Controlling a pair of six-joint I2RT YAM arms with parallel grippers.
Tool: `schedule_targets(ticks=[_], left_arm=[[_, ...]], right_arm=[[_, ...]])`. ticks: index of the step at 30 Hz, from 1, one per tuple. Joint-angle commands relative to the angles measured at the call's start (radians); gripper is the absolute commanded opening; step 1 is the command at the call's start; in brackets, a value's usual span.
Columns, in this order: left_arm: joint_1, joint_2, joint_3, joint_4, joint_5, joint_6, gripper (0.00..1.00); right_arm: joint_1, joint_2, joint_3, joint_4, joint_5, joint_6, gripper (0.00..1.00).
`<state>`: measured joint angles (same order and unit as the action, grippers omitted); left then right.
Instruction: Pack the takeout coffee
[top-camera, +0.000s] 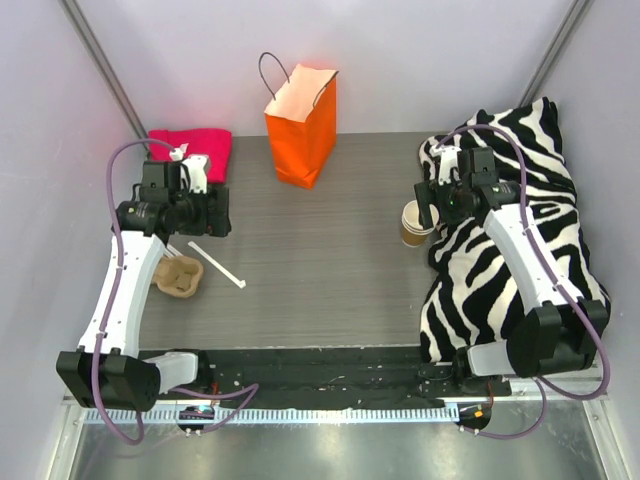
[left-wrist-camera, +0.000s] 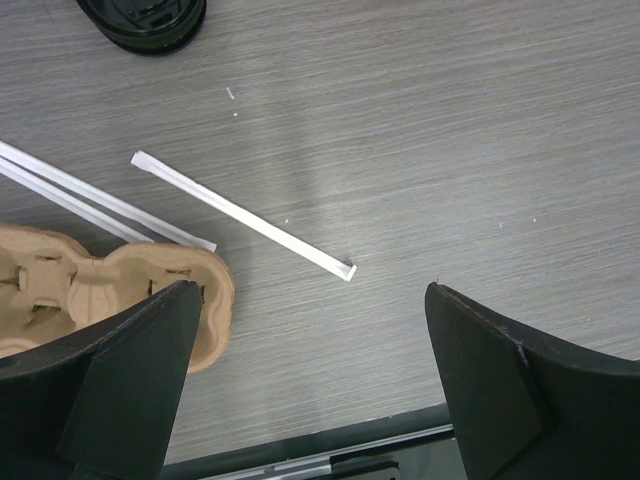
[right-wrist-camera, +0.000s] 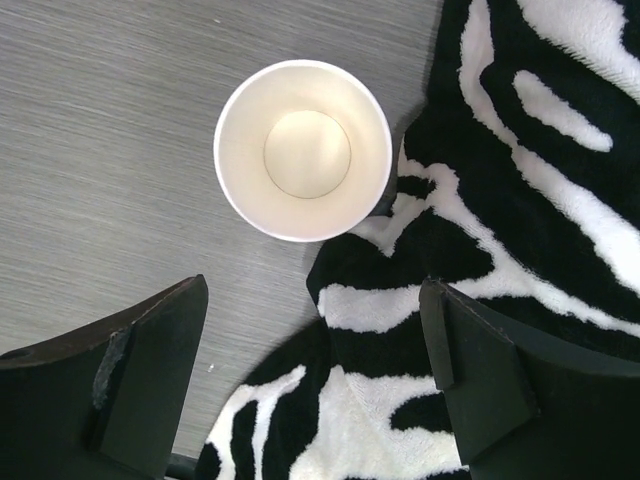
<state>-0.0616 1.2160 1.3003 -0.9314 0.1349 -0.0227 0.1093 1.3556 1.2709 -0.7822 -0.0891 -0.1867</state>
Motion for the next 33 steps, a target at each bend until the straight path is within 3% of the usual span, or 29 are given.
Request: schedule_targets(ticks=[1, 22, 33], left_arm=[[0.003, 0.005, 0.045, 0.048, 0.034, -0.029, 0.99], [0.003, 0.045, 0.065, 0.066, 0.109, -0.049, 1.0], [0.002, 0.062, 0.083, 0.08, 0.131, -0.045, 1.0]], right_arm=[[-0.002, 0.045, 0.064, -0.026, 0.04, -0.023, 0.93], [-0.045, 0.252, 0.176, -0.038, -0.034, 0.027, 0.72], [-0.083, 0.344, 0.249, -0.066, -0.083, 0.052, 0.52]])
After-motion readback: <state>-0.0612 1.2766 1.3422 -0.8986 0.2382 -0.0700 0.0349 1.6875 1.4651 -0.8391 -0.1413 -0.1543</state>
